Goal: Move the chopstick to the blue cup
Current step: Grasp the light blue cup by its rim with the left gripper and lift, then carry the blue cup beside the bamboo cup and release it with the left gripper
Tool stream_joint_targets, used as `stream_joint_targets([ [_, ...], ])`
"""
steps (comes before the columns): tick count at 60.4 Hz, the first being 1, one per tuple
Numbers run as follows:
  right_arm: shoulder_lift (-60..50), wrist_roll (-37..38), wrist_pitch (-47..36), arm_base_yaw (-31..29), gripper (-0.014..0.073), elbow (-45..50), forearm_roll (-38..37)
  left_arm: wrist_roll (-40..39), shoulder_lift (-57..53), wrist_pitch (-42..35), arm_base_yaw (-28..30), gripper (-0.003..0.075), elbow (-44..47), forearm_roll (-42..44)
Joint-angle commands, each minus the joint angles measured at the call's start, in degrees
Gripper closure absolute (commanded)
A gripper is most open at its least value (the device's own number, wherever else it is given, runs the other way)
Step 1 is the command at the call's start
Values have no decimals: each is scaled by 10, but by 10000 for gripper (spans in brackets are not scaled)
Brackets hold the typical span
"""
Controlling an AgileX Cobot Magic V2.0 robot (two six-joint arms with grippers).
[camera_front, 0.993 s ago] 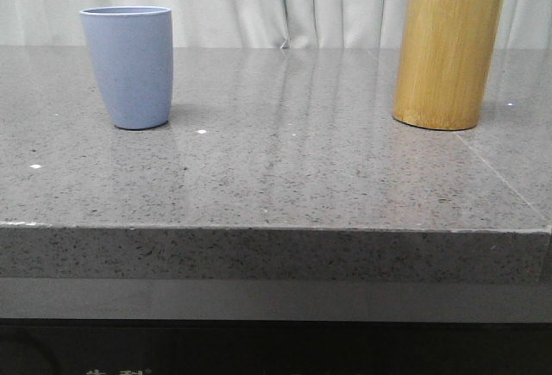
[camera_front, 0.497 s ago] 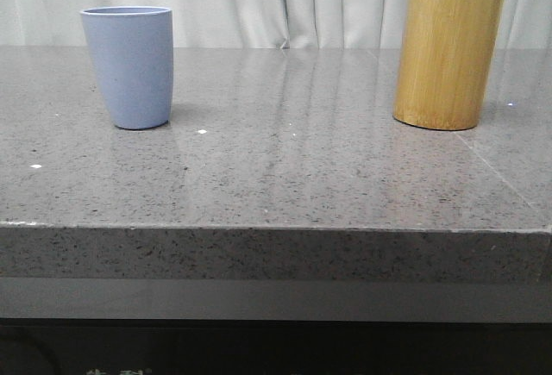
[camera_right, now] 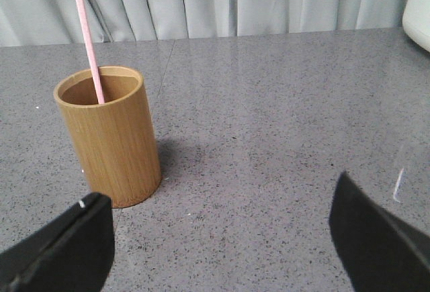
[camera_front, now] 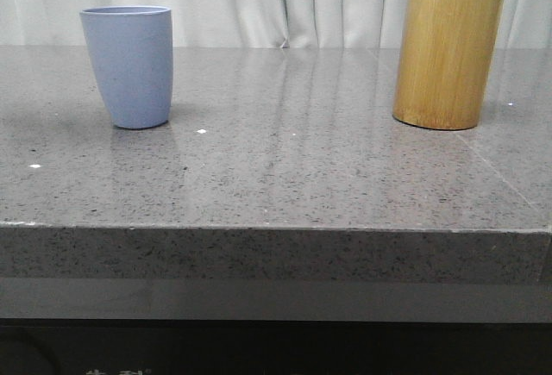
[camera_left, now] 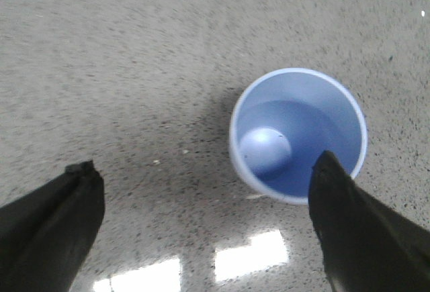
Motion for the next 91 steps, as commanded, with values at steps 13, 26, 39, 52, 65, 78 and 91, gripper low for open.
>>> stream_joint_targets([
  [13,6,-2,-50,-3,-62,-23,1,3,88,63,-25,122,-119,-1],
  [26,6,-2,-52,-3,-62,-23,1,3,121,74,-25,122,-119,0],
  [39,6,-2,-54,-3,-62,-23,1,3,151,36,-25,134,-119,0],
  [52,6,-2,-55,-3,-62,-23,1,3,154,36,-25,398,-119,0],
  [65,6,-2,-55,-3,-62,-23,1,39,154,51,-25,736,-119,-27],
  [78,6,-2,-55,-3,-62,-23,1,48,156,60,-46,738,-160,-64],
  [91,6,-2,-55,-3,-62,-23,1,48,199,105,-113,738,-283,-63],
])
